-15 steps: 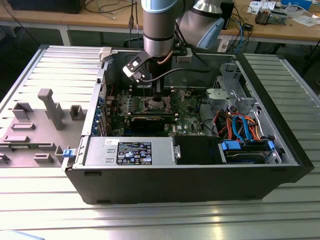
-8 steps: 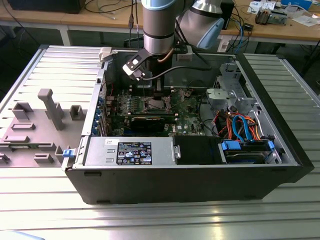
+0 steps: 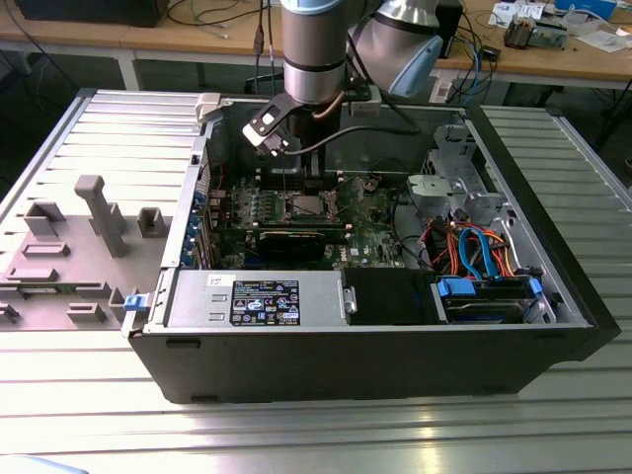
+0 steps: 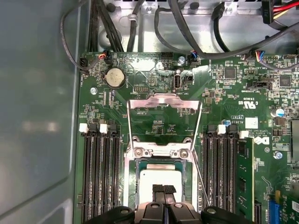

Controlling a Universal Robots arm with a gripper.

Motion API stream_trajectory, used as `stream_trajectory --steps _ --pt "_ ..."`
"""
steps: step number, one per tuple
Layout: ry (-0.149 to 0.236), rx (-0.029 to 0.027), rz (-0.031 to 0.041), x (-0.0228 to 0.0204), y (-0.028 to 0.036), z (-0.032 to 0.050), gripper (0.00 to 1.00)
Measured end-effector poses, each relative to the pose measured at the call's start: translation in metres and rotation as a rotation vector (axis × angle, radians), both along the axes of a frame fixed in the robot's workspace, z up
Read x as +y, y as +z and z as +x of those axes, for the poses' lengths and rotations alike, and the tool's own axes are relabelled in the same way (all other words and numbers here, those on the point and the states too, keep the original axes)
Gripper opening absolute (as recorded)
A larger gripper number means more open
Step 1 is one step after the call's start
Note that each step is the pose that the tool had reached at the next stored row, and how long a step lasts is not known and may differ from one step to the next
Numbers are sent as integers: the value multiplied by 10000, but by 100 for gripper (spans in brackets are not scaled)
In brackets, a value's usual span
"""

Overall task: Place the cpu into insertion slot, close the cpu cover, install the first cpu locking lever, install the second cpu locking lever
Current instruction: 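Close the cpu cover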

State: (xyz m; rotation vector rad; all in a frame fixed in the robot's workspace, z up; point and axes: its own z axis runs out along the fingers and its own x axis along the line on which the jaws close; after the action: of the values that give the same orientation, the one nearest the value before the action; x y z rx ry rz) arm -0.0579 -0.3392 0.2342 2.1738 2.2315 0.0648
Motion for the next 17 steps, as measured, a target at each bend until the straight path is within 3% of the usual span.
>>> stream_trajectory --steps 7,17 --pt "48 0 -13 0 44 0 11" --pt "212 0 -28 0 180 0 11"
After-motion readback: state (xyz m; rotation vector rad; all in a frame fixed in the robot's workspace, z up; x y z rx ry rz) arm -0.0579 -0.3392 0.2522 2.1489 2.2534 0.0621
